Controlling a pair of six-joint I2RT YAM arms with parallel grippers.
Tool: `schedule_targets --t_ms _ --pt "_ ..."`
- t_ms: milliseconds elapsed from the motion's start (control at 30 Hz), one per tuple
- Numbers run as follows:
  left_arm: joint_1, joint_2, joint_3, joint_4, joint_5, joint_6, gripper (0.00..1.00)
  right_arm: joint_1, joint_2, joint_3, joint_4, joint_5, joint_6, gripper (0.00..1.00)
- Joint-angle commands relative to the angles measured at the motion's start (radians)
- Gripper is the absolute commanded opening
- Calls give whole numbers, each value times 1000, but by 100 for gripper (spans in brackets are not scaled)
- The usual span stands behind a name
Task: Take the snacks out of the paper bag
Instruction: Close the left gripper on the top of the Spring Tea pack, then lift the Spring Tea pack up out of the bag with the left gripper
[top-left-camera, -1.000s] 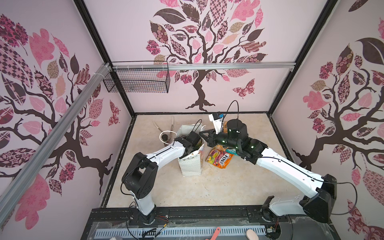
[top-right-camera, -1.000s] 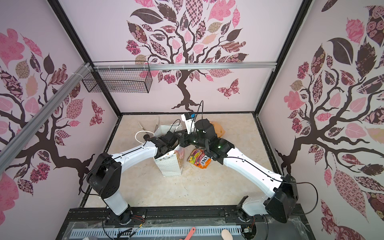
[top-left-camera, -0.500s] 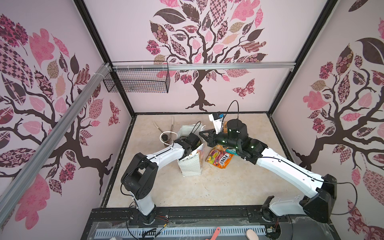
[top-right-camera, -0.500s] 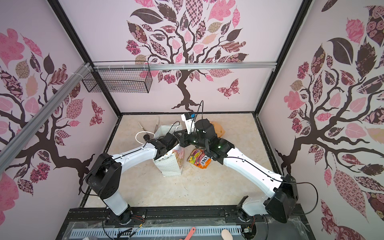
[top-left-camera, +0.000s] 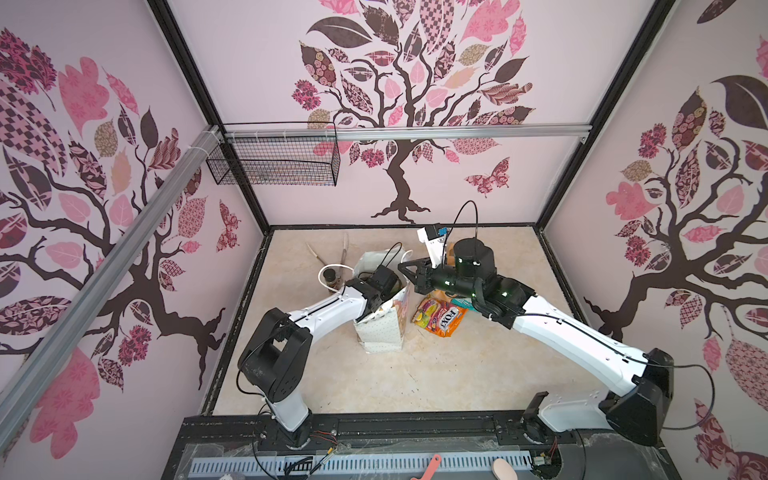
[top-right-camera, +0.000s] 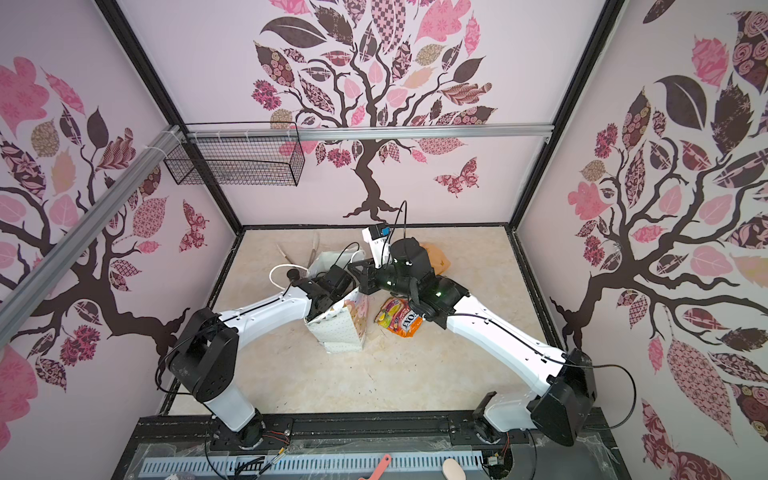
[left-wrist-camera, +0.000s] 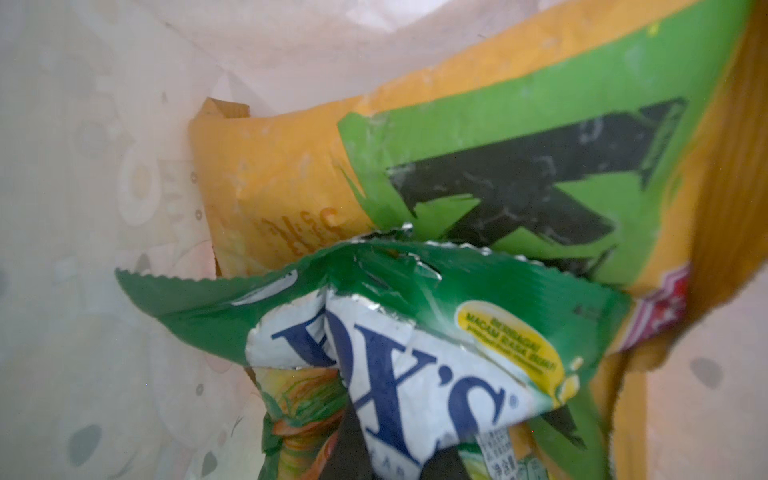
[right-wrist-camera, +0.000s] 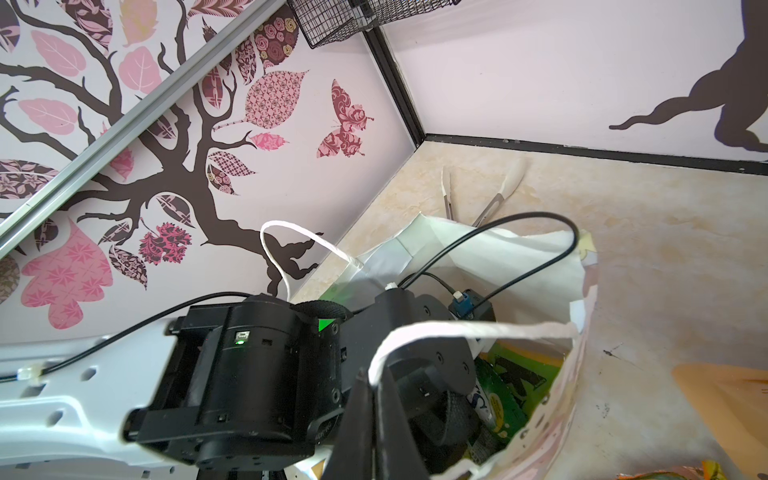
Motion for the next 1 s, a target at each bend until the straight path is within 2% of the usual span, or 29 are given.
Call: schedule_targets --t_ms 0,500,967 --pt "-4 -22 -24 -32 37 7 0 7 -51 -1 13 -2 -9 3" --pt "-4 -142 98 -115 -53 28 0 6 -54 -22 18 -3 -3 3" --pt "7 -188 204 -156 -114 55 0 6 -66 -89 35 -33 37 3"
